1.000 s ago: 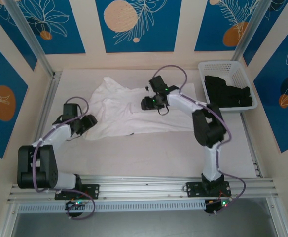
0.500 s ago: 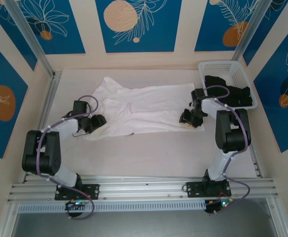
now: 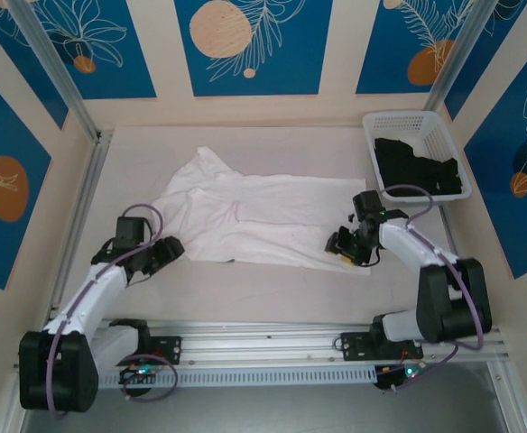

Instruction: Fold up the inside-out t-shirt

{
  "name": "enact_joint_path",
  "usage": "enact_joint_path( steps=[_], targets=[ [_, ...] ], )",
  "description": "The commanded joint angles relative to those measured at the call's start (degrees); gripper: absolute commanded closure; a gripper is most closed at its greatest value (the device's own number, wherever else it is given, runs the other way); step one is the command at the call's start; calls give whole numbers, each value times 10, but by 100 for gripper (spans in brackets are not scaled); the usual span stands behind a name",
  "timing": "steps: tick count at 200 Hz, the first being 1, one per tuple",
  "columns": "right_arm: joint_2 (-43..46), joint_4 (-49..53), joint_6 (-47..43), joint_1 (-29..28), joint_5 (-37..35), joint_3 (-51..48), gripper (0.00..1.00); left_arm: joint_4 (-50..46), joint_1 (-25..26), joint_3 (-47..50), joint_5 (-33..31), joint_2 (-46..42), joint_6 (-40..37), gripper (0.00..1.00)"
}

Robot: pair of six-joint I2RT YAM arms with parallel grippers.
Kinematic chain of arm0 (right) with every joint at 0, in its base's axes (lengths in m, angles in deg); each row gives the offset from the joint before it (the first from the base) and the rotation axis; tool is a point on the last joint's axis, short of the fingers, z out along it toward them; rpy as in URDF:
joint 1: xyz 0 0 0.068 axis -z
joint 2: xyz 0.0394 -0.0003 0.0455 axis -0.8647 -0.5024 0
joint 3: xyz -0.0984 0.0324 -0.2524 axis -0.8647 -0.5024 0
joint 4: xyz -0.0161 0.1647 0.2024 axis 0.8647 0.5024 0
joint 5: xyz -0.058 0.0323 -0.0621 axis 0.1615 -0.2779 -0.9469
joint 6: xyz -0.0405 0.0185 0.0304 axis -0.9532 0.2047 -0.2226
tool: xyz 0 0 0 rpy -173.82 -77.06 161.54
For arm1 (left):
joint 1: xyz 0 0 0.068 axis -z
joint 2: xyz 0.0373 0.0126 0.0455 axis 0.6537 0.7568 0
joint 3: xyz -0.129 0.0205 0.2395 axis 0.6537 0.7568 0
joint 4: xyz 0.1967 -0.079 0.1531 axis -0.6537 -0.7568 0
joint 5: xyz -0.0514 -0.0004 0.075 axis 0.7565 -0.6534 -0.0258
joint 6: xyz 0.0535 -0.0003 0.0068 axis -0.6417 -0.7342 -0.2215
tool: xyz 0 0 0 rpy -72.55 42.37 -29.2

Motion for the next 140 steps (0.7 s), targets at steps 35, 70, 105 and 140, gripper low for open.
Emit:
enact_joint_path(
  steps=[35,70,105,140],
  targets=[
    [-203,-68,-88,41,-174,248,43,100,-11,-225,-14,218,7,40],
    [-332,-53,-128,62,-237,375,43,131,-11,-291,4,299,16,41],
    [-427,-3,-159,69,-268,473,43,141,-11,-311,25,343,16,41],
    [-446,-3,-179,88,-273,493,42,148,-11,-299,21,352,7,41]
  ],
)
